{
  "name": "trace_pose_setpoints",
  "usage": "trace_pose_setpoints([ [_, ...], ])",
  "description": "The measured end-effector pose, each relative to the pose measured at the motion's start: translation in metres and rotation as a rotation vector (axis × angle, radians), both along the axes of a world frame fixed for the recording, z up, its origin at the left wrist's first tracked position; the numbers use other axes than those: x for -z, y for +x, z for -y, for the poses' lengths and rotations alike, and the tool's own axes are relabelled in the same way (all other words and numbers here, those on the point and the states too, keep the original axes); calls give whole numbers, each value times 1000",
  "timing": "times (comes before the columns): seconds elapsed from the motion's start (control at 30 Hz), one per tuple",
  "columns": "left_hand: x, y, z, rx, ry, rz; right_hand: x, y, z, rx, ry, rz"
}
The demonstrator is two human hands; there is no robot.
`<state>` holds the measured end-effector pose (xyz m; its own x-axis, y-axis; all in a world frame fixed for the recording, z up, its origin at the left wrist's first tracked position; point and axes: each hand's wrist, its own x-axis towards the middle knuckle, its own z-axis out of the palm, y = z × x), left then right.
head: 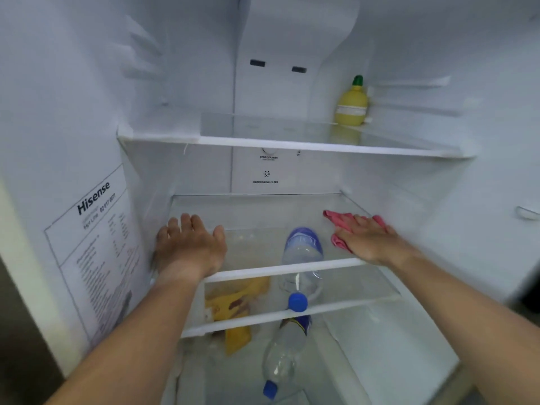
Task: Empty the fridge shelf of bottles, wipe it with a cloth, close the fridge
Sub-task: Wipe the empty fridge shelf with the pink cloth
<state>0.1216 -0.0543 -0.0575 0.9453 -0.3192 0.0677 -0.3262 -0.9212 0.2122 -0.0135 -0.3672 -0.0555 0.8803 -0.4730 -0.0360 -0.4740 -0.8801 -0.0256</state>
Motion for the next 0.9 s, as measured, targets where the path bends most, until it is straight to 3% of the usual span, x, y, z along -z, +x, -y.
trace_pose_setpoints([
  [0.23,-6,-9,-2,2,-46,3,1,-6,-101,46,34,62],
  [0.53,-13,-36,-25,60,-183,40,4,29,-216,-221,48,114],
  [0.7,-11,-39,-31,98,-128,59,5,5,-203,-376,59,228],
  [0.9,-9,-41,-29,81,-111,55,10,-57,-109,-267,-225,201],
])
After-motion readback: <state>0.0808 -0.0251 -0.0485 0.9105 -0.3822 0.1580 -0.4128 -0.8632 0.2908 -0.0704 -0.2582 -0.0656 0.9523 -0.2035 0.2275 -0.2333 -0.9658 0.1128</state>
